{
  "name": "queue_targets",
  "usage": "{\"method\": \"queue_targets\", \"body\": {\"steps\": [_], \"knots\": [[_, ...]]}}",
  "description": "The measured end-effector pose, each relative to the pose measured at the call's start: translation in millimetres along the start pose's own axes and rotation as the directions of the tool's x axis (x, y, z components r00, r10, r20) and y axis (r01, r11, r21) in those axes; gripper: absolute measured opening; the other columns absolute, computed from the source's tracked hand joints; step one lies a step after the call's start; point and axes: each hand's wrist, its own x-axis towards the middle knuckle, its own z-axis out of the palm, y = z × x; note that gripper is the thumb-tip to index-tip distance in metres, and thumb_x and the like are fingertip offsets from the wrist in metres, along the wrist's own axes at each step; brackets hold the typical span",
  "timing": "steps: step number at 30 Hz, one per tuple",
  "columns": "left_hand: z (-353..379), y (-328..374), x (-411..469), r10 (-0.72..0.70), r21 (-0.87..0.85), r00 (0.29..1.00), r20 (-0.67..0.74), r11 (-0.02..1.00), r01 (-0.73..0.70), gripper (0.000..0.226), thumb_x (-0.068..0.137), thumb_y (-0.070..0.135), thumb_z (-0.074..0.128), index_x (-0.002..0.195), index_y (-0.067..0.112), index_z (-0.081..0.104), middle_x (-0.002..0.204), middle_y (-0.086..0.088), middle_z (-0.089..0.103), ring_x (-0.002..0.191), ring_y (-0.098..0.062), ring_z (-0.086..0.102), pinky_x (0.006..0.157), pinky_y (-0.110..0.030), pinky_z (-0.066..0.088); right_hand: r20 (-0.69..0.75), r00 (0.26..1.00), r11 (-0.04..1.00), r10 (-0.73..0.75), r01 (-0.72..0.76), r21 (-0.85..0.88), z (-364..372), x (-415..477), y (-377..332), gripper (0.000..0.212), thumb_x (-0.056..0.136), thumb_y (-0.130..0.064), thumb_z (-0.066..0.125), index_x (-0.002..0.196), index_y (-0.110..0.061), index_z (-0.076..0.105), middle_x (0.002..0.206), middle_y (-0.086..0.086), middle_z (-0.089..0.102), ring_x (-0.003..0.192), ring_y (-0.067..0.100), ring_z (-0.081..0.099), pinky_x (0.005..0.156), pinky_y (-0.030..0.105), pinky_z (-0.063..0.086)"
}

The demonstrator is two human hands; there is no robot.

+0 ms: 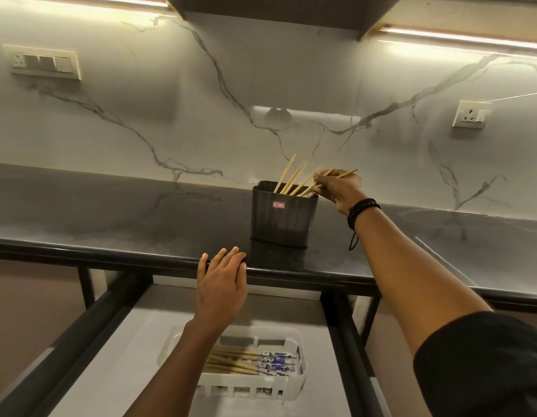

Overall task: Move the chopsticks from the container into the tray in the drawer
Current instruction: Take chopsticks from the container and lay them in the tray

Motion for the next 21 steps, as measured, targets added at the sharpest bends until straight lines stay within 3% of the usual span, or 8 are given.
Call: {"method": "queue_targets", "body": {"steps": [2, 7, 12, 16, 21], "knots": [[-1, 0, 0, 0.006, 0.001, 1.000, 0.001, 1.000, -0.006, 0.051, 0.093, 0.039, 0.026, 0.130, 0.022, 0.056, 0.140, 0.002, 0.052, 0.138, -0.017, 0.038, 0.119, -0.041, 0.008, 0.002, 1.000, 0.999, -0.005, 0.006, -0.039, 1, -3, -3, 0.019, 0.079, -0.004, 0.079, 0.094, -0.002, 0.068, 0.091, 0.017, 0.071, 0.075, 0.023, 0.073, 0.075, 0.033, 0.062], [-2, 0, 0, 0.007, 0.000, 1.000, 0.002, 1.000, -0.007, 0.051, 0.093, 0.039, 0.026, 0.129, 0.021, 0.057, 0.140, 0.002, 0.053, 0.137, -0.017, 0.039, 0.119, -0.041, 0.008, -0.006, 0.999, 0.991, -0.050, 0.049, -0.128, -3, -9, -8, 0.037, 0.074, -0.010, 0.084, 0.105, 0.002, 0.067, 0.092, 0.019, 0.074, 0.073, 0.024, 0.076, 0.058, 0.029, 0.059], [-3, 2, 0, 0.010, 0.005, 1.000, 0.018, 1.000, -0.010, 0.053, 0.093, 0.041, 0.023, 0.131, 0.021, 0.055, 0.142, 0.001, 0.051, 0.139, -0.017, 0.036, 0.119, -0.041, 0.005, -0.019, 0.995, 0.984, -0.100, 0.096, -0.148, -17, -19, -17, 0.031, 0.073, -0.013, 0.084, 0.096, 0.002, 0.070, 0.089, 0.018, 0.074, 0.073, 0.024, 0.076, 0.066, 0.033, 0.062], [-3, 2, -1, 0.035, 0.020, 0.999, 0.027, 0.999, -0.036, 0.058, 0.092, 0.044, 0.021, 0.133, 0.019, 0.053, 0.145, -0.001, 0.046, 0.143, -0.020, 0.029, 0.118, -0.040, 0.001, -0.090, 0.984, 0.987, -0.153, 0.148, -0.064, -32, -28, -33, 0.030, 0.072, -0.012, 0.085, 0.093, 0.005, 0.072, 0.088, 0.020, 0.073, 0.074, 0.027, 0.075, 0.071, 0.036, 0.063], [-5, 6, -8, 0.058, 0.008, 0.998, 0.030, 0.998, -0.058, 0.055, 0.092, 0.040, 0.026, 0.134, 0.017, 0.053, 0.146, -0.003, 0.046, 0.143, -0.022, 0.028, 0.117, -0.039, 0.002, -0.158, 0.977, 0.981, -0.141, 0.160, 0.109, -50, -45, -47, 0.027, 0.072, -0.009, 0.084, 0.091, 0.006, 0.072, 0.090, 0.022, 0.073, 0.072, 0.026, 0.075, 0.069, 0.030, 0.061]]}}
